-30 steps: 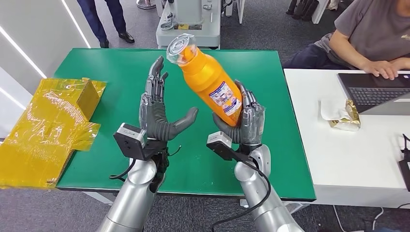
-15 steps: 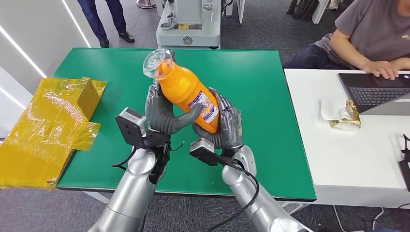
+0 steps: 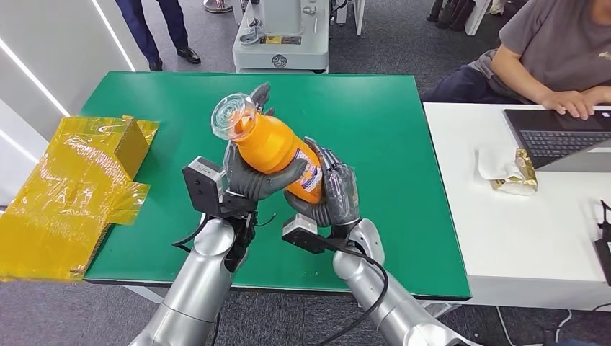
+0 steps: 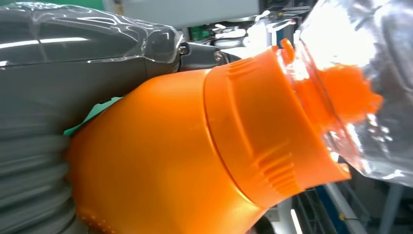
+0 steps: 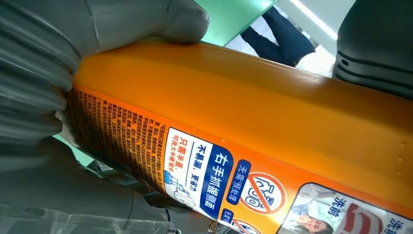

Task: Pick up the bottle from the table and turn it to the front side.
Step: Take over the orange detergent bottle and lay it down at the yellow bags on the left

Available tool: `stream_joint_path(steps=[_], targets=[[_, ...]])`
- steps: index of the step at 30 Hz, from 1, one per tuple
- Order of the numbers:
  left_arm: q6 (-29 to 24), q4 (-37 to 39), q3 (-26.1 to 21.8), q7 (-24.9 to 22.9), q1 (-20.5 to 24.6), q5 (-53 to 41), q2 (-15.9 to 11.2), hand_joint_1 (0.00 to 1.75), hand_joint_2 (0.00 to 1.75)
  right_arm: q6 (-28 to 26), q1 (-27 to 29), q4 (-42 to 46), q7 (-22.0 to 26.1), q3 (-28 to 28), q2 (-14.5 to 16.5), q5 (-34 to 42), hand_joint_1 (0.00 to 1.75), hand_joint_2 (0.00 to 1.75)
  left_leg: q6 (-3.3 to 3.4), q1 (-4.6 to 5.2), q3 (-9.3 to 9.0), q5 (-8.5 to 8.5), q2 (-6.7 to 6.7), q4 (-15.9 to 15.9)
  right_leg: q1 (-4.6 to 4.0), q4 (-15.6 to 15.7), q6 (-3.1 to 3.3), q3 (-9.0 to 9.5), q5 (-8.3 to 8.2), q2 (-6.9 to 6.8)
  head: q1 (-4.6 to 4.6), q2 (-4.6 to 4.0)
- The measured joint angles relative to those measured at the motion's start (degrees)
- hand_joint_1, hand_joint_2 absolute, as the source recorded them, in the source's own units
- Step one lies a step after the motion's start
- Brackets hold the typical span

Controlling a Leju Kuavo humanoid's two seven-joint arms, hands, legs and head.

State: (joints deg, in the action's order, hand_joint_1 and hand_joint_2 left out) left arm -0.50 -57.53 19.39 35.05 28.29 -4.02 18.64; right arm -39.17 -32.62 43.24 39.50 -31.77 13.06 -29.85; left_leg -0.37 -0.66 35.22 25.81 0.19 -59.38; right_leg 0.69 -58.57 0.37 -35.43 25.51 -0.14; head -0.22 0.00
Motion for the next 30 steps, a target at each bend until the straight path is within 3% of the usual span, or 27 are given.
stream_joint_path(steps=[25,26,29,30], targets=[[-1.27,1.68,-0.09,1.17,0.00,-0.01,0.00,1.75,1.75,-0.01,-1.02,-2.56,0.03,-2.41,-0.62,2.97,1.75,1.75,0.00,0.00,0.00,0.00,0.00,0.00,0.00,0.00,0.00,0.00,0.00,0.00,-0.01,0.00],[-1.39,1.71,-0.10,1.22,0.00,-0.01,0.00,1.75,1.75,-0.01,-1.03,-2.61,0.03,-2.42,-0.62,3.05,1.57,1.75,0.00,0.00,0.00,0.00,0.00,0.00,0.00,0.00,0.00,0.00,0.00,0.00,-0.01,0.00],[-1.80,1.73,-0.12,1.46,0.00,-0.03,0.02,1.75,1.75,0.00,-1.03,-2.72,0.08,-2.45,-0.62,3.30,0.26,1.75,0.00,0.00,0.00,0.00,0.00,0.00,0.00,0.00,0.00,0.00,0.00,0.00,-0.01,0.00],[-1.89,1.73,-0.13,1.52,0.01,-0.06,0.05,1.75,1.75,0.00,-1.01,-2.75,0.12,-2.47,-0.62,3.30,0.00,1.75,0.00,0.00,0.00,0.00,0.00,0.00,0.00,0.00,0.00,0.00,0.00,0.00,-0.01,0.00]])
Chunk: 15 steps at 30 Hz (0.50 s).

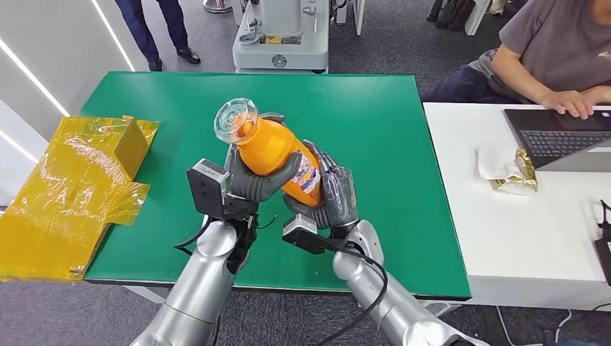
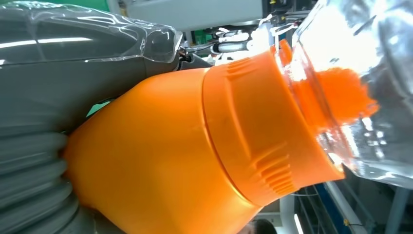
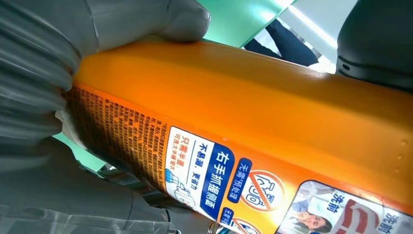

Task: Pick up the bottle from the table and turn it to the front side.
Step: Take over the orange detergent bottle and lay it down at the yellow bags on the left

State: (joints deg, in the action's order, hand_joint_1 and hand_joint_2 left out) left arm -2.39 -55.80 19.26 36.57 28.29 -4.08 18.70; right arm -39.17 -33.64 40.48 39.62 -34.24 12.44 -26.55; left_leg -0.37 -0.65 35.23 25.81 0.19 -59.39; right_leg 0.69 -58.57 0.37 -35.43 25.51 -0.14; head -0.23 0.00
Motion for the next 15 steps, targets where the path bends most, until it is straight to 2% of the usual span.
stream_joint_path(steps=[7,15], targets=[[-0.34,0.07,-0.49,0.22,0.35,-0.18,0.38,1.75,1.75,-0.02,1.39,1.65,0.13,-0.16,-0.10,1.51,0.00,1.75,0.00,0.00,0.00,0.00,0.00,0.00,0.00,0.00,0.00,0.00,0.00,0.00,0.01,0.00],[-1.35,0.09,-1.56,0.30,0.45,-0.77,0.43,1.75,1.75,-0.02,7.20,14.51,0.23,0.49,-0.43,1.60,0.00,1.75,0.00,0.00,0.00,0.00,-0.01,0.01,0.00,0.00,0.00,0.00,0.01,-0.01,0.00,0.00]])
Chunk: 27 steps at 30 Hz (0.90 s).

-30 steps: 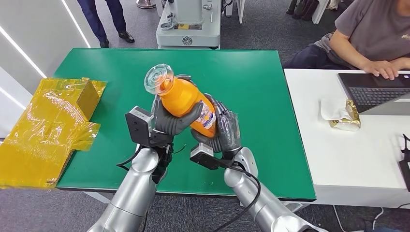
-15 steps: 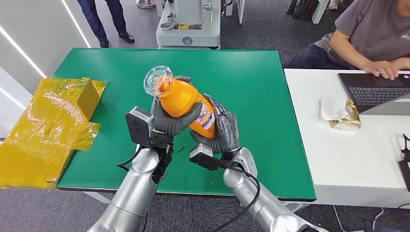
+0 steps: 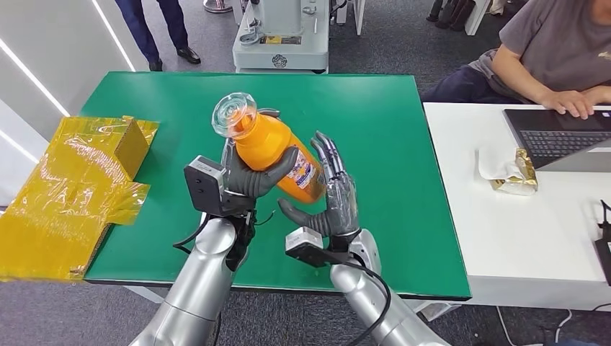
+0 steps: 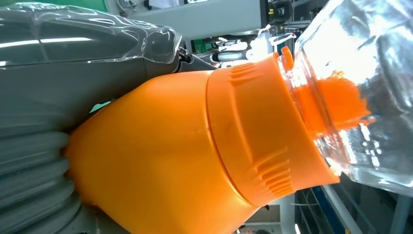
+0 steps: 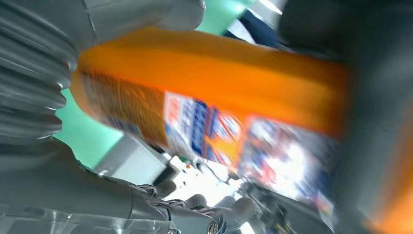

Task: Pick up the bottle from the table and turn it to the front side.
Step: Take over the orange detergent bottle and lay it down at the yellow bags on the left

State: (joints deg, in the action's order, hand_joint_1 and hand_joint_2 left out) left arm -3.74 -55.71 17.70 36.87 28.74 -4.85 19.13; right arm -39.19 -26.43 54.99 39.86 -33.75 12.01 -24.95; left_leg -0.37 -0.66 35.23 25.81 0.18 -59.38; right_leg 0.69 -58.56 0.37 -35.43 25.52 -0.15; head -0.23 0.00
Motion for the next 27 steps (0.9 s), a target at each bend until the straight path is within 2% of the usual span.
stream_joint_path(steps=[5,12,17,24,27], targets=[[-2.10,0.02,-1.30,-0.04,0.00,-1.26,-0.16,1.75,1.75,0.00,7.17,13.79,0.13,1.50,-0.01,-0.57,0.00,1.75,0.00,0.00,0.02,0.01,-0.01,0.01,0.00,0.00,0.00,0.00,0.01,-0.01,0.00,0.00],[-8.86,0.88,-3.66,-0.36,0.41,-5.90,-2.03,1.75,1.75,0.00,16.49,29.09,0.36,1.86,-0.03,-0.92,0.00,1.75,-0.03,-0.01,0.02,0.04,0.01,0.03,0.00,0.01,-0.01,0.00,0.03,0.00,0.01,0.00],[-14.89,3.33,-5.10,-0.38,1.71,-11.46,-4.35,1.75,1.75,0.02,20.09,34.19,0.36,1.92,-0.05,-0.66,0.00,1.75,-0.04,-0.01,0.00,0.03,0.01,0.03,0.00,-0.01,0.00,0.00,0.03,0.00,0.00,0.00],[-29.48,6.82,-5.76,-1.83,4.05,-22.93,-9.52,1.75,1.75,0.02,23.86,37.24,0.36,1.93,-0.61,0.07,0.00,1.75,-0.05,-0.02,0.01,0.02,0.01,0.03,-0.01,-0.02,0.00,0.00,0.03,0.01,0.01,0.00],[-31.37,7.59,-6.26,-2.06,4.81,-24.20,-11.01,1.75,1.75,0.02,24.42,37.75,0.36,1.92,-0.77,0.51,0.00,1.75,-0.05,-0.02,0.01,0.02,0.00,0.04,-0.01,-0.02,0.00,0.00,0.04,0.00,-0.01,0.00]])
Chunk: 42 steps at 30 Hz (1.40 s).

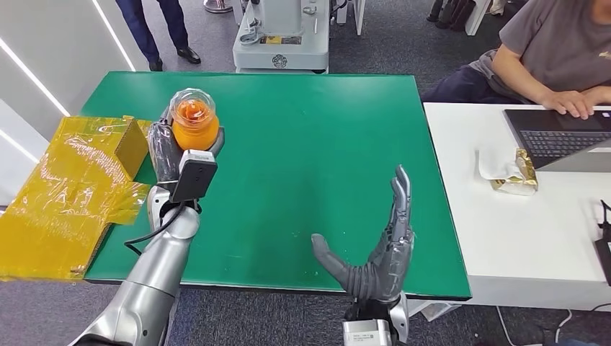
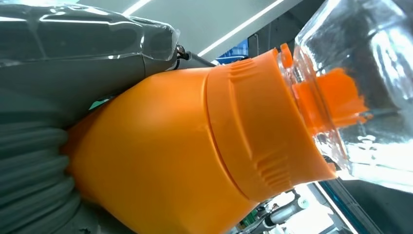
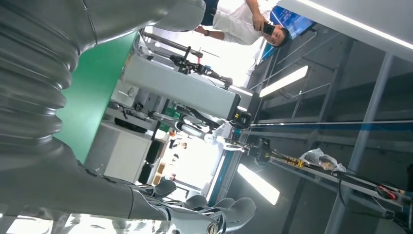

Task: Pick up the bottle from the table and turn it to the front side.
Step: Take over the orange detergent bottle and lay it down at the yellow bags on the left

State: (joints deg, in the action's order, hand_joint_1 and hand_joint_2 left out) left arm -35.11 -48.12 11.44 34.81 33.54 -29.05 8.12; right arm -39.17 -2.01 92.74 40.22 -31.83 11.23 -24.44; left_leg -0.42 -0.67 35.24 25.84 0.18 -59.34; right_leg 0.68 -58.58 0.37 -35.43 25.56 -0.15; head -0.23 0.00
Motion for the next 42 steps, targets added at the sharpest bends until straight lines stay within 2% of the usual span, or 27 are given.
stream_joint_path(steps=[3,6,11,14,20,29,35,42], targets=[[-2.44,0.13,-2.32,0.12,0.18,-6.13,-1.15,1.75,1.75,0.00,0.15,0.12,0.00,-0.29,-0.18,1.11,0.00,1.75,0.00,0.00,0.00,0.00,0.07,0.01,0.00,-0.01,0.01,0.00,-0.01,0.06,0.00,0.00],[-4.44,-0.60,-7.86,-0.70,0.53,-17.21,-1.99,1.75,1.75,0.00,0.13,0.13,0.00,-0.84,-0.37,2.20,0.00,1.75,0.00,0.00,-0.03,0.00,0.12,0.01,0.00,-0.01,0.01,0.00,-0.01,0.10,0.00,0.00],[-4.54,-0.84,-15.59,-8.18,1.83,-38.00,-4.15,1.75,1.75,0.00,0.06,0.12,0.00,-1.52,-0.66,3.27,0.00,1.75,-0.02,-0.03,-0.03,-0.01,0.10,0.02,-0.01,-0.04,0.02,0.00,0.00,0.09,0.01,0.00],[-3.20,0.01,-17.88,-11.34,2.67,-43.91,-6.07,1.75,1.75,0.01,-0.17,0.00,0.00,-2.08,-0.84,4.26,0.00,1.75,-0.02,-0.03,-0.04,-0.02,0.11,0.02,-0.03,-0.05,0.03,-0.01,0.00,0.10,0.00,0.00],[-3.86,6.20,-18.87,-15.32,3.91,-50.93,-8.88,1.75,1.75,0.02,-1.54,-0.58,0.00,-3.32,-1.20,6.29,0.00,1.75,-0.02,-0.03,-0.03,-0.02,0.05,0.02,-0.03,-0.04,0.05,-0.01,0.02,0.03,-0.01,0.00],[-2.40,19.43,-18.71,-15.99,5.04,-54.18,-11.52,1.75,1.75,0.02,-2.84,-1.40,0.00,-5.16,-1.75,8.09,0.00,1.75,-0.04,-0.02,-0.03,0.00,0.10,0.02,-0.02,-0.04,0.07,-0.02,0.02,0.09,-0.01,0.00],[-1.10,24.47,-17.60,-15.97,4.66,-55.89,-13.38,1.75,1.75,0.02,-2.94,-1.45,0.00,-5.94,-2.34,8.43,0.00,1.75,-0.06,-0.03,-0.02,0.01,0.10,0.02,-0.03,-0.04,0.09,-0.04,0.04,0.09,-0.01,0.00],[-2.13,27.92,-15.71,-16.71,4.16,-57.61,-14.85,1.75,1.75,0.03,-2.93,-1.52,0.00,-6.56,-2.99,8.58,0.00,1.75,-0.06,-0.03,-0.02,0.01,0.09,0.02,-0.04,-0.04,0.09,-0.04,0.04,0.08,-0.01,0.00]])
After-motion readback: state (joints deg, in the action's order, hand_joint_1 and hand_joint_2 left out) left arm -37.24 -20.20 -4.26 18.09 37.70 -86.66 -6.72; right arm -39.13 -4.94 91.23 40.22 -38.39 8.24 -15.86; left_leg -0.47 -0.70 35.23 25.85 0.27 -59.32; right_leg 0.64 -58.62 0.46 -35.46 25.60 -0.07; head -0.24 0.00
